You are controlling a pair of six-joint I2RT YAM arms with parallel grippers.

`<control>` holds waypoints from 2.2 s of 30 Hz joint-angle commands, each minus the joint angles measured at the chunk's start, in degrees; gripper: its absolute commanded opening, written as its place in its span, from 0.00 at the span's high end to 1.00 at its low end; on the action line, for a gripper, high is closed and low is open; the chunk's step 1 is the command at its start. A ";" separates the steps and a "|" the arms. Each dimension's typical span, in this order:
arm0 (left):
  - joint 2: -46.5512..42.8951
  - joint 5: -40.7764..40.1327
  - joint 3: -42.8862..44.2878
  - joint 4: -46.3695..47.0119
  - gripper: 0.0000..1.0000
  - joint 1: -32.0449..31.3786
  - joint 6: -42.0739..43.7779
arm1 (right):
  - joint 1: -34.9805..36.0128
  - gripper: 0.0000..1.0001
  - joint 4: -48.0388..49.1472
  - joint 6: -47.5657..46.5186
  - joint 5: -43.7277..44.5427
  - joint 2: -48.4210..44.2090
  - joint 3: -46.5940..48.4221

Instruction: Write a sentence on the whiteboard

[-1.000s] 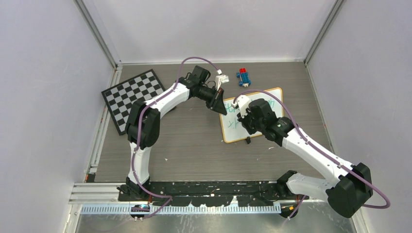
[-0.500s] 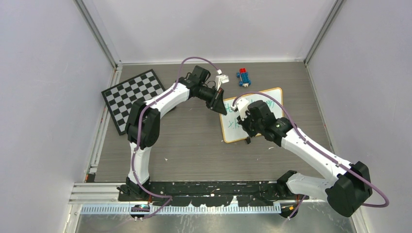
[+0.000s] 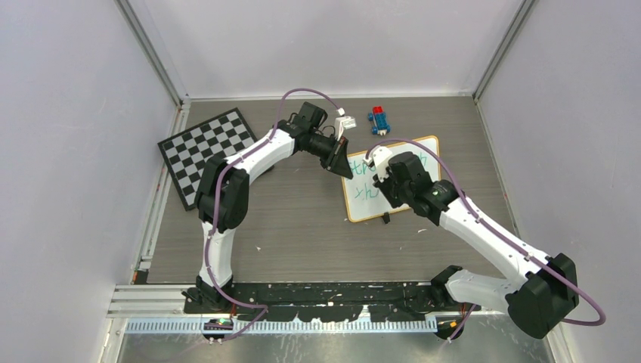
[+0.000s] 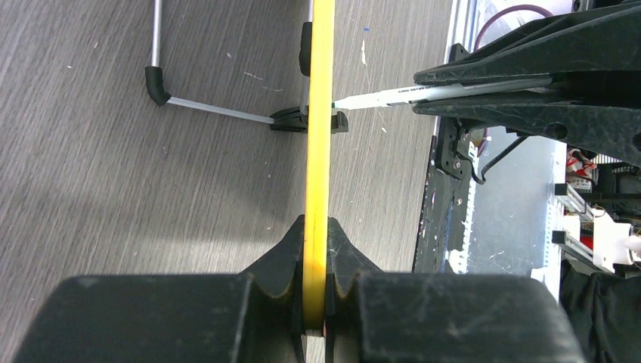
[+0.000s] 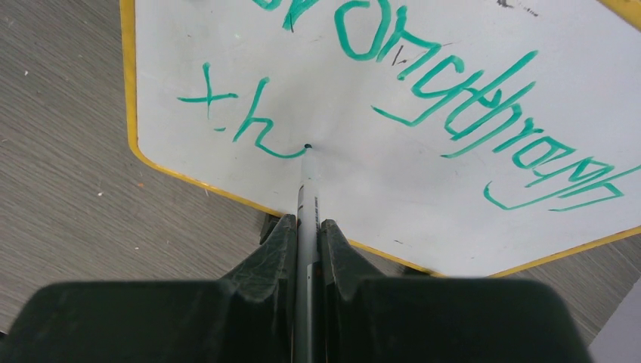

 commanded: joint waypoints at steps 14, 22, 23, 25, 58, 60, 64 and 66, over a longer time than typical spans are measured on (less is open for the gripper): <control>-1.18 -1.26 1.62 -0.20 1.00 0.19 1.11 | -0.19 1.00 3.24 1.62 -5.17 1.56 0.30; -1.06 -1.29 1.80 -0.83 1.00 0.19 1.69 | -0.25 1.00 0.46 0.11 -4.00 0.49 -1.15; -1.05 -1.29 1.73 -0.86 1.00 0.19 1.58 | -0.24 1.00 0.07 -0.04 -3.66 0.35 -1.24; -1.00 -1.30 1.79 -0.94 1.00 0.20 1.60 | -0.18 1.00 -0.13 -0.33 -2.29 -0.01 -1.47; 0.07 -0.38 4.79 -9.31 1.00 0.19 7.73 | -17.34 1.00 -5.85 4.04 -23.11 -4.03 5.32; 0.02 -0.40 4.79 -9.37 1.00 0.22 7.71 | -17.33 1.00 -5.26 4.26 -22.63 -4.18 4.57; -0.01 -0.42 4.72 -9.19 1.00 0.20 7.71 | -17.31 1.00 -4.51 4.52 -21.22 -3.99 3.86; 0.05 -0.40 4.71 -9.12 1.00 0.19 7.69 | -17.34 1.00 -4.45 4.69 -21.83 -4.02 3.75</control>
